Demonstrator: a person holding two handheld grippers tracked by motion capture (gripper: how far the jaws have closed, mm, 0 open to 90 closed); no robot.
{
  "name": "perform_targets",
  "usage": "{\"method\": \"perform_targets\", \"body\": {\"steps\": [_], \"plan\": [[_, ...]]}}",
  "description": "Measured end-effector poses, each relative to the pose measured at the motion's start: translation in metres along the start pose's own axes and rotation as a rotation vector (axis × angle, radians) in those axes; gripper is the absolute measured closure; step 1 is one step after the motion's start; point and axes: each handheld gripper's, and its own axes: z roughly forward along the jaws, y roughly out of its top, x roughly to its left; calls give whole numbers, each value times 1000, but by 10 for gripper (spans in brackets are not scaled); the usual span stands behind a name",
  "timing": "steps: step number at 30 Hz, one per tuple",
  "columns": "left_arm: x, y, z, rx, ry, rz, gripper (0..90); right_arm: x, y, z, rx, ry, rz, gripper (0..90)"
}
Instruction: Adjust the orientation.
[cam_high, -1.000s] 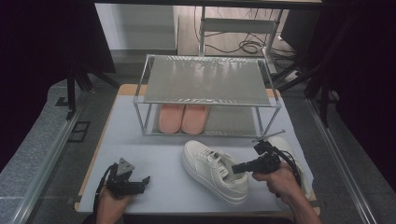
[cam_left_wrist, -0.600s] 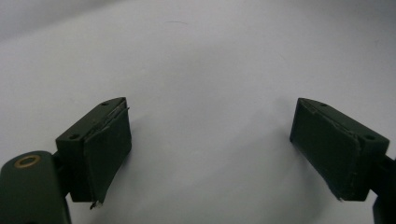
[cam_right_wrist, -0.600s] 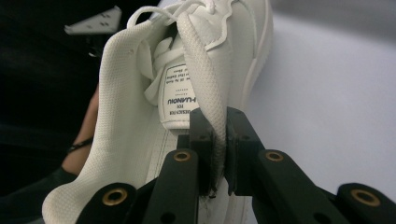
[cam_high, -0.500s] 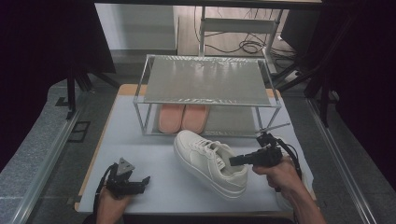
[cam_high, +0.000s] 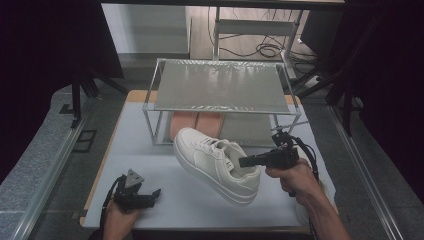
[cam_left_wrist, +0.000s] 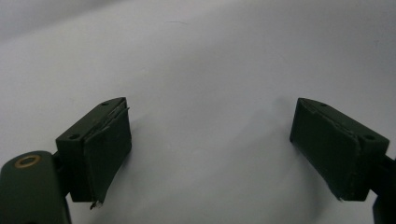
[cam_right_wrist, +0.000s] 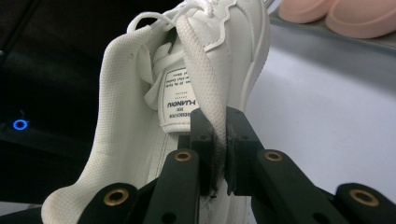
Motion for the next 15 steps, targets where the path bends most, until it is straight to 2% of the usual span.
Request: {"method": "perform_targets", "body": {"steps": [6, 15], "plan": [[0, 0, 0, 1, 0, 0, 127, 7, 6, 8, -3, 35, -12, 836], [0, 0, 0, 2, 0, 1, 127, 20, 20, 9, -45, 76, -31, 836]]}}
